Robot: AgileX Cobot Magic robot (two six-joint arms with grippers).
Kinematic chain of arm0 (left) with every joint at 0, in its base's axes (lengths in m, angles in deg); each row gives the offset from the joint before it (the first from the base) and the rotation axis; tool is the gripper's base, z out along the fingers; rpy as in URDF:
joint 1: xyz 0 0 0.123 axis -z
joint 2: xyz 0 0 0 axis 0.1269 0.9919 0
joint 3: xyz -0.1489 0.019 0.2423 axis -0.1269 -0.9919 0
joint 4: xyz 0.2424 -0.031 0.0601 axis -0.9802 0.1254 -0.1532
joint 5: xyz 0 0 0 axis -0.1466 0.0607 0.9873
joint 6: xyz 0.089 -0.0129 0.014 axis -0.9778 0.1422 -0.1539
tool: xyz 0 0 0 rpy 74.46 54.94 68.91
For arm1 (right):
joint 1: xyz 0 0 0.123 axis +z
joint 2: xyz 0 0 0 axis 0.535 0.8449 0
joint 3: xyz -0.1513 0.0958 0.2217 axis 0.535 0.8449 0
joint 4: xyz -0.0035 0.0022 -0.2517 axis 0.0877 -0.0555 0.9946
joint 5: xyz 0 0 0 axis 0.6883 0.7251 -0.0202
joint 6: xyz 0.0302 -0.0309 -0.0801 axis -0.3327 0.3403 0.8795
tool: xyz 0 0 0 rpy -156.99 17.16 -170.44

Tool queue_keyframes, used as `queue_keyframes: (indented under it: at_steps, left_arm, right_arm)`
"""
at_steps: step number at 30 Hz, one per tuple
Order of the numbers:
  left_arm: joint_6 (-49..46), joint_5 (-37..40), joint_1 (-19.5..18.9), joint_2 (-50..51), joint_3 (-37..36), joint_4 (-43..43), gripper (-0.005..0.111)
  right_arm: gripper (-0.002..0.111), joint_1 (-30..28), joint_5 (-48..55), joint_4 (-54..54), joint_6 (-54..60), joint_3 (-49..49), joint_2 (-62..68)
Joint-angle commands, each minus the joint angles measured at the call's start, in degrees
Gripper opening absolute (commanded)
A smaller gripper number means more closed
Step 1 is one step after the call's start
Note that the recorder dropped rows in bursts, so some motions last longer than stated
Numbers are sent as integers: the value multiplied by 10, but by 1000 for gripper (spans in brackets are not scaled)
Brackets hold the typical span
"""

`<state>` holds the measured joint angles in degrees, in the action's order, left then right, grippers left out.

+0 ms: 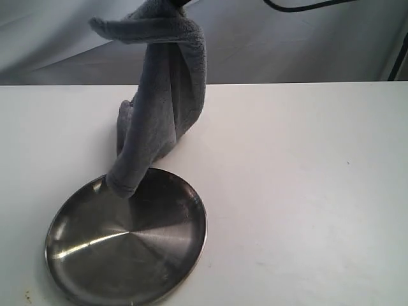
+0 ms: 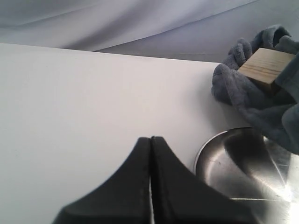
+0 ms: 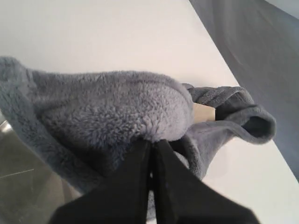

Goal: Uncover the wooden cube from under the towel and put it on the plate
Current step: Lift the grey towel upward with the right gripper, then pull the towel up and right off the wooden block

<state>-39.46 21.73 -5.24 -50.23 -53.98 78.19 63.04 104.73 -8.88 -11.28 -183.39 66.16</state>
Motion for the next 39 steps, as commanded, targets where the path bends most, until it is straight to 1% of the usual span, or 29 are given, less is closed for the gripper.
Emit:
queue_keyframes:
  at_steps: [1,11,27,30,35,39]
  left_arm:
    - [2,-4,2,-2,-3,1,0]
    - [2,-4,2,-2,-3,1,0]
    - [2,-4,2,-2,-3,1,0]
    - [2,-4,2,-2,-3,1,0]
    - [2,-4,2,-2,-3,1,0]
    - [2,-4,2,-2,-3,1,0]
  right_arm:
    - [0,2,-5,-11,8,-2,-20]
    - [0,2,-5,-15,8,-4,-39]
    - [0,2,-5,-77,-4,-4,-39]
    - [0,2,-5,-51,-12,-4,-39]
    - [0,2,-5,33,-46,-4,-39]
    - [0,0,-5,42,-55,-4,-39]
